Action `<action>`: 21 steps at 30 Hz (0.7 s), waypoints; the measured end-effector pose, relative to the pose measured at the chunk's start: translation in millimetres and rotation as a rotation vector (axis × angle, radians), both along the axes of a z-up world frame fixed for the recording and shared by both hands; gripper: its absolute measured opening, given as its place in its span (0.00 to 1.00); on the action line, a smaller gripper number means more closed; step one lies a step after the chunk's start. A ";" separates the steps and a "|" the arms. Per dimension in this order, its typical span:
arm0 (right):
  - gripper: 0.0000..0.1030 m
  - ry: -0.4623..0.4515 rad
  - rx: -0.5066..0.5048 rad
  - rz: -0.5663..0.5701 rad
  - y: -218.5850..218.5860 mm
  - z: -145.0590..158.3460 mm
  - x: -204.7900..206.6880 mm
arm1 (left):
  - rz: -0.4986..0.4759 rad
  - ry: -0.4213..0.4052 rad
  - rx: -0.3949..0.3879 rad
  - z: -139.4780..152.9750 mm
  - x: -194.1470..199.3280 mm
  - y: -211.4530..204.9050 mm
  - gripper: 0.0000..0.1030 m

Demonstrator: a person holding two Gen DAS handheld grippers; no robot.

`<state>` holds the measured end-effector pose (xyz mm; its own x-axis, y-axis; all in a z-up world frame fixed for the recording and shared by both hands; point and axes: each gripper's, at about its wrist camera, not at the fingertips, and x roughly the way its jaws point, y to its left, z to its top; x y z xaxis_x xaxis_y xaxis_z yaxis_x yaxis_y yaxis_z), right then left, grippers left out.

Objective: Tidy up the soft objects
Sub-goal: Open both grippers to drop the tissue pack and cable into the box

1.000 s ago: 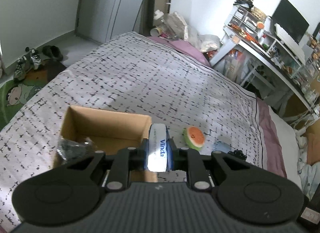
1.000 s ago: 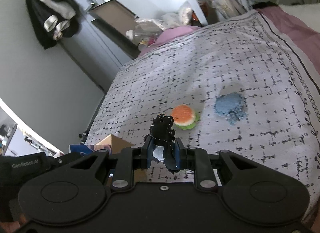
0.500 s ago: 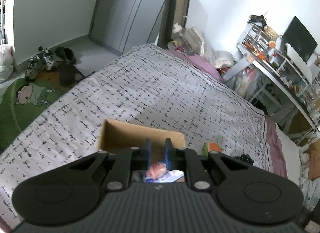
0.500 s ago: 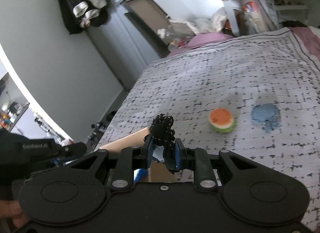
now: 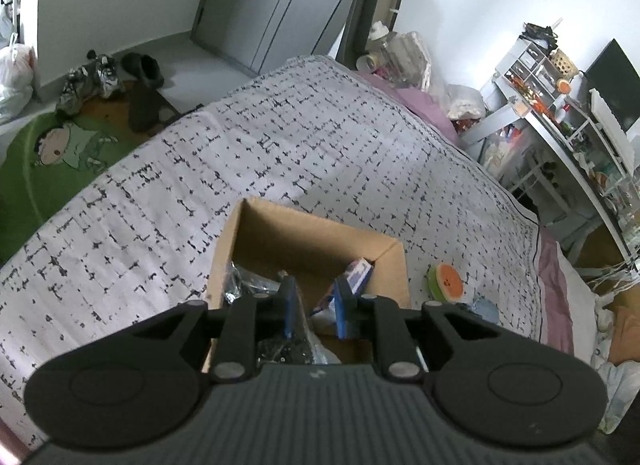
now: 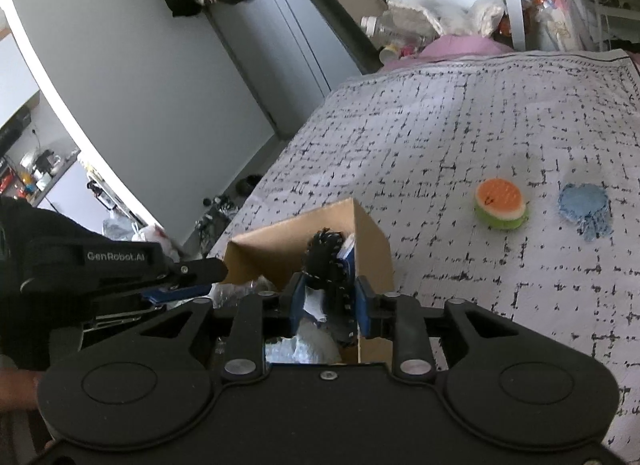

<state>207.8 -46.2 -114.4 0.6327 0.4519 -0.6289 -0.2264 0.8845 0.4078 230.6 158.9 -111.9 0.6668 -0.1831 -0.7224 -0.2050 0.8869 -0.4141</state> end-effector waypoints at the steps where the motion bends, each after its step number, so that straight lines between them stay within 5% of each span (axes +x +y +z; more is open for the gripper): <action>1: 0.41 0.000 -0.007 -0.005 0.1 0.5 -1.1 | 0.002 0.008 0.000 -0.8 0.6 0.2 0.19; 3: 0.52 -0.008 -0.016 -0.015 -1.4 1.6 -2.9 | 0.009 0.022 -0.002 -2.5 2.4 0.5 0.23; 11: 0.56 0.021 -0.026 -0.028 -14.5 3.4 -2.4 | 0.022 0.062 0.000 -2.7 4.9 -3.4 0.56; 18: 0.64 0.046 -0.046 -0.059 -41.3 17.0 7.3 | 0.029 0.060 -0.008 6.6 9.0 -18.0 0.64; 21: 0.77 0.032 -0.071 -0.064 -53.0 24.8 10.7 | 0.007 0.047 -0.014 12.2 10.8 -29.7 0.71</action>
<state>218.4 -99.2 -89.6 0.6379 0.3647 -0.6783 -0.1565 0.9238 0.3495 241.4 129.3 -99.7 0.6331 -0.1887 -0.7507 -0.2308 0.8797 -0.4158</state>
